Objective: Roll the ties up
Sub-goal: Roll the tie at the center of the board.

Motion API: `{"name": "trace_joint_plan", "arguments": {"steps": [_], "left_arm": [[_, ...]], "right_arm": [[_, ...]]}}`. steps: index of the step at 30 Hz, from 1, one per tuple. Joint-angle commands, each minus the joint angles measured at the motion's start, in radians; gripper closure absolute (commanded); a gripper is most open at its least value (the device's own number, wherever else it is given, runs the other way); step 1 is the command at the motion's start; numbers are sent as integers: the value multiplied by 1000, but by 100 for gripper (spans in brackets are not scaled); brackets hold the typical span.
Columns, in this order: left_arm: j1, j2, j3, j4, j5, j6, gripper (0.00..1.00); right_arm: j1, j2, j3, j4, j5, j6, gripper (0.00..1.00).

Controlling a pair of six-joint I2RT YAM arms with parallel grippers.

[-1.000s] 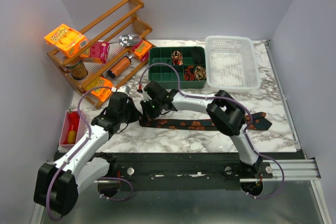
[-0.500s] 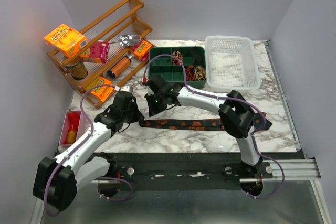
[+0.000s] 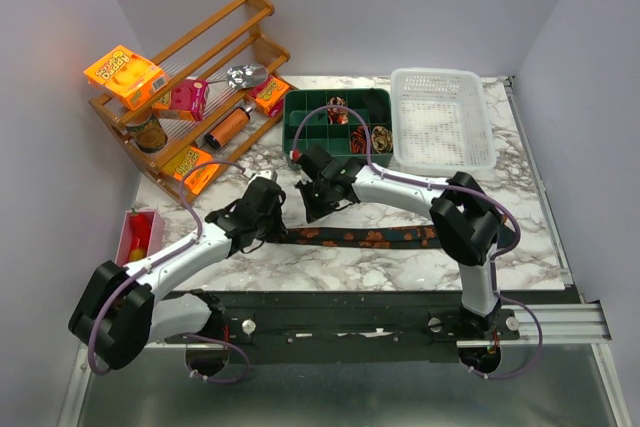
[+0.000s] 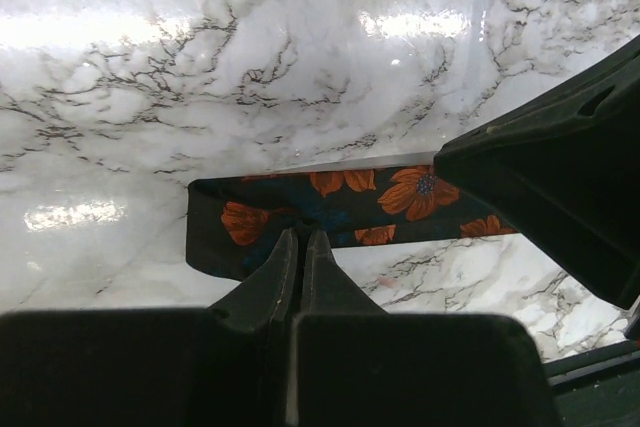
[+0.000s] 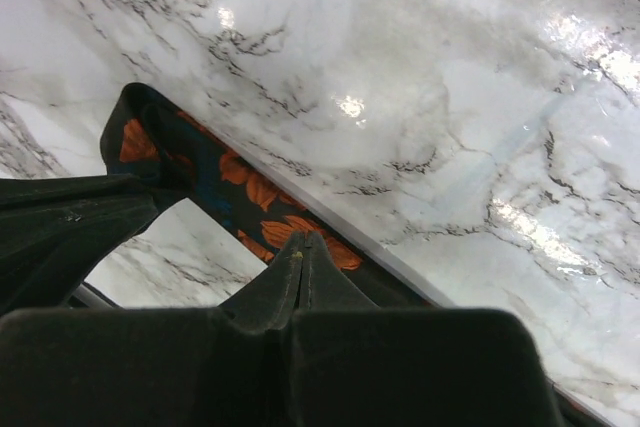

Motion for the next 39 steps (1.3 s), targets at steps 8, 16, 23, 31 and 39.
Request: {"name": "trace_joint_plan", "arguments": {"steps": [8, 16, 23, 31, 39], "left_arm": [[-42, 42, 14, 102, -56, -81, 63], [-42, -4, -71, 226, -22, -159, 55], [-42, -18, -124, 265, -8, -186, 68], [-53, 50, -153, 381, 47, -215, 99], [-64, 38, -139, 344, 2, -218, 100]], "right_arm": [[-2, -23, -55, -5, 13, -21, 97], [-2, -32, -58, 5, 12, -30, 97], [0, -27, -52, 6, 1, -38, 97], [-2, -20, -44, 9, -5, -42, 97], [0, -76, -66, 37, -56, -61, 97]]}}
